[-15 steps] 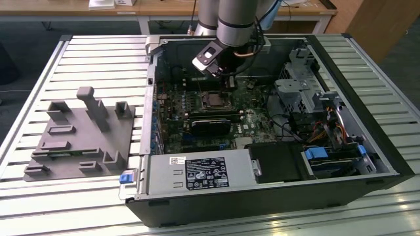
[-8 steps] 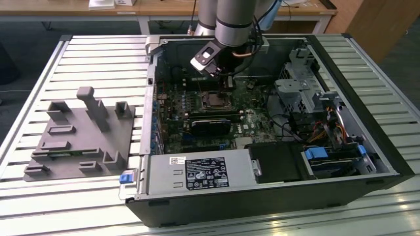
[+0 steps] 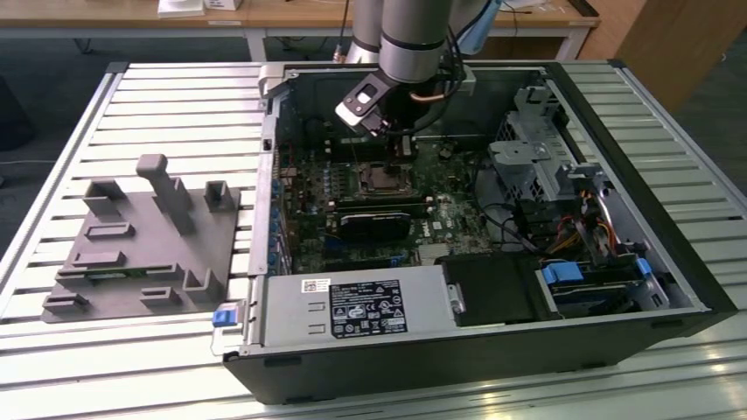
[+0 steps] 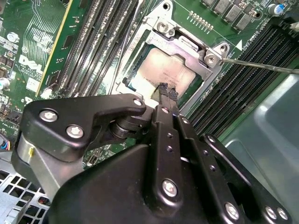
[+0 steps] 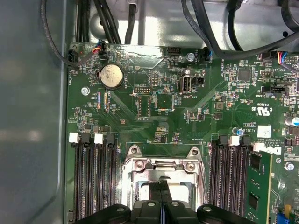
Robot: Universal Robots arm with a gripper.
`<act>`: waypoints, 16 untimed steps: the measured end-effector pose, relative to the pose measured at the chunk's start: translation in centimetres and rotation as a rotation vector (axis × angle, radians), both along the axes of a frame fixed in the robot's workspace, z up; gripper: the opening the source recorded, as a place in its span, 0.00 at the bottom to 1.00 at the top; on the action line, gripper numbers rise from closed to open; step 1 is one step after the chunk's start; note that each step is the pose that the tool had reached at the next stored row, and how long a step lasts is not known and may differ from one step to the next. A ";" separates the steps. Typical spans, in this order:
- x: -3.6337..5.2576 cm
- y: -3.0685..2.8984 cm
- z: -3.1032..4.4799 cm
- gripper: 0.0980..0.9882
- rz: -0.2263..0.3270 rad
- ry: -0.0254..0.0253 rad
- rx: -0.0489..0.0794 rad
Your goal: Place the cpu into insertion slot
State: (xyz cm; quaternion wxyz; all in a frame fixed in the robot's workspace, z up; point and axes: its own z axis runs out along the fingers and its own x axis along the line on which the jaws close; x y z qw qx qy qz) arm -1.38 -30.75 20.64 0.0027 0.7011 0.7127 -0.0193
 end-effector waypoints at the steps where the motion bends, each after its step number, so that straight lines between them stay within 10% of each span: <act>1: -0.01 0.00 0.00 0.01 0.000 0.0000 0.000; 16: -0.54 -0.01 0.66 0.01 0.000 0.0002 0.000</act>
